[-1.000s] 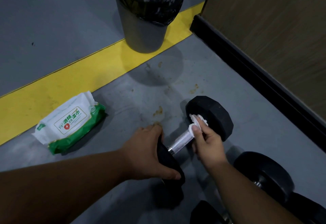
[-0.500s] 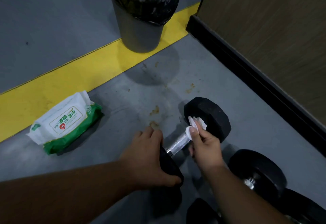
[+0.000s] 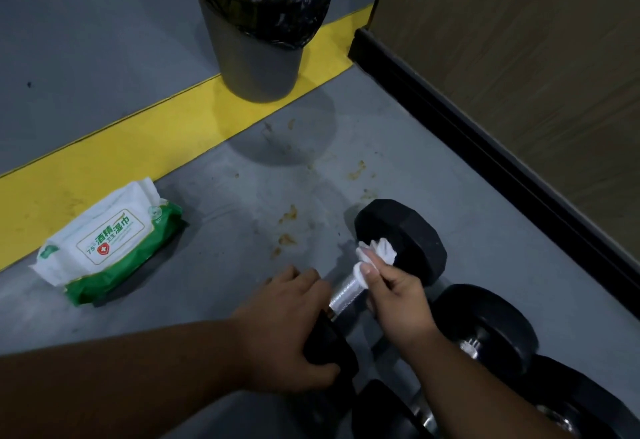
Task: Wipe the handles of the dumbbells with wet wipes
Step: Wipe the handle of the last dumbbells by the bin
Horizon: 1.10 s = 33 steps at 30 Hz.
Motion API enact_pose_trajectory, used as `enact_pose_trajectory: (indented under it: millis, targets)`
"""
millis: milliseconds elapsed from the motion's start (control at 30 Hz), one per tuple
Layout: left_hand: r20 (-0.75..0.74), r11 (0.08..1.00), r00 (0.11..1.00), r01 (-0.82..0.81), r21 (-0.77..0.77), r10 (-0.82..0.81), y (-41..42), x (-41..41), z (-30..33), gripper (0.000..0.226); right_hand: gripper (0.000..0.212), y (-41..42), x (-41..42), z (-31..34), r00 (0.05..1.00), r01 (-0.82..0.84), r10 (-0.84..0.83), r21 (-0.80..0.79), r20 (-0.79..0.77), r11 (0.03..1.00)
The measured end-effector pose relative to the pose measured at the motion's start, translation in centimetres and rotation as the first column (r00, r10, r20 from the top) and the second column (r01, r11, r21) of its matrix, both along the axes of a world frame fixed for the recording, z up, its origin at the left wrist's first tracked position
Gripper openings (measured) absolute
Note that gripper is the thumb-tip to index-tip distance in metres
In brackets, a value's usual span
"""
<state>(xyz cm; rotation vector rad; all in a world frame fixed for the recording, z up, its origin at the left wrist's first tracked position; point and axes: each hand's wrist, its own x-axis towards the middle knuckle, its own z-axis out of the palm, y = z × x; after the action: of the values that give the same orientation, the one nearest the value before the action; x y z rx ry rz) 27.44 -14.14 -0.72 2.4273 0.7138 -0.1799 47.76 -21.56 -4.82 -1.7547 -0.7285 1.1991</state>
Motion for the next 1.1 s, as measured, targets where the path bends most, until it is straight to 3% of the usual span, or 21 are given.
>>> enact_pose_trajectory:
  millis: [200, 233, 300, 367, 400, 433, 533, 600, 633, 700, 800, 867, 967, 1033, 1100]
  targets:
    - [0.019, 0.997, 0.997, 0.07, -0.041, -0.069, 0.6, -0.2, 0.0, 0.068, 0.026, -0.9, -2.0, 0.9, 0.907, -0.42, 0.42, -0.014, 0.016, 0.907]
    - [0.015, 0.997, 0.997, 0.075, -0.032, -0.075, 0.6, -0.2, 0.0, 0.068, 0.025, -0.6, -1.3, 1.1, 0.921, -0.387, 0.388, -0.024, 0.033, 0.922]
    - [0.01, 0.997, 0.997, 0.077, -0.016, -0.077, 0.8, -0.3, -0.1, 0.068, 0.024, 0.0, 0.2, 0.8, 0.99, -0.123, 0.124, -0.014, 0.07, 0.992]
    - [0.013, 0.997, 0.997, 0.079, -0.014, -0.078, 0.9, -0.4, -0.1, 0.068, 0.023, 0.3, 0.2, 0.3, 0.992, 0.105, -0.107, 0.042, 0.062, 0.994]
    - [0.018, 0.997, 0.997, 0.081, -0.012, -0.081, 1.0, -0.4, -0.2, 0.068, 0.023, 0.2, -0.5, 0.0, 0.99, 0.137, -0.139, 0.057, 0.019, 0.989]
    - [0.027, 0.996, 0.996, 0.083, -0.011, -0.083, 1.0, -0.4, -0.3, 0.069, 0.025, -0.3, -1.4, -0.6, 0.995, 0.099, -0.099, 0.052, -0.007, 0.994]
    - [0.049, 0.996, 0.995, 0.084, -0.007, -0.083, 1.0, -0.4, -0.4, 0.067, 0.025, -1.7, -3.7, -1.0, 0.959, -0.284, 0.284, 0.05, 0.023, 0.957]
    - [0.054, 0.996, 0.995, 0.086, 0.0, -0.086, 0.9, -0.4, -0.4, 0.068, 0.024, -1.1, -2.3, -0.6, 0.92, -0.387, 0.384, 0.024, 0.08, 0.922]
    - [0.059, 0.996, 0.995, 0.084, 0.004, -0.084, 0.9, -0.4, -0.4, 0.068, 0.022, -0.5, -1.2, -0.5, 0.935, -0.346, 0.344, 0.007, 0.083, 0.938]
    - [0.059, 0.997, 0.995, 0.08, -0.004, -0.079, 1.0, -0.4, -0.3, 0.069, 0.022, 0.4, 0.7, -0.4, 0.992, -0.097, 0.097, 0.003, 0.081, 0.995]
    - [0.058, 0.996, 0.995, 0.087, -0.016, -0.086, 1.1, -0.4, -0.2, 0.069, 0.023, 0.7, -0.6, -0.3, 0.987, 0.161, -0.16, 0.057, -0.023, 0.985]
    - [0.077, 0.996, 0.993, 0.091, -0.012, -0.09, 1.1, -0.5, -0.3, 0.068, 0.027, -0.3, -2.5, -0.9, 0.998, 0.051, -0.049, 0.061, -0.042, 0.997]
    - [0.09, 0.995, 0.991, 0.097, -0.021, -0.095, 1.2, -0.5, -0.6, 0.068, 0.025, -1.8, -2.9, -1.1, 0.93, -0.366, 0.366, 0.051, 0.004, 0.929]
    - [0.109, 0.995, 0.99, 0.095, -0.043, -0.09, 1.2, -0.5, -0.6, 0.066, 0.023, -0.9, -1.0, -0.3, 0.936, -0.352, 0.352, 0.003, 0.004, 0.936]
    - [0.162, 0.987, 0.986, 0.062, -0.15, -0.037, 1.7, -0.6, -0.5, 0.058, 0.023, 0.0, 0.7, 0.1, 0.992, -0.127, 0.126, -0.005, -0.006, 0.992]
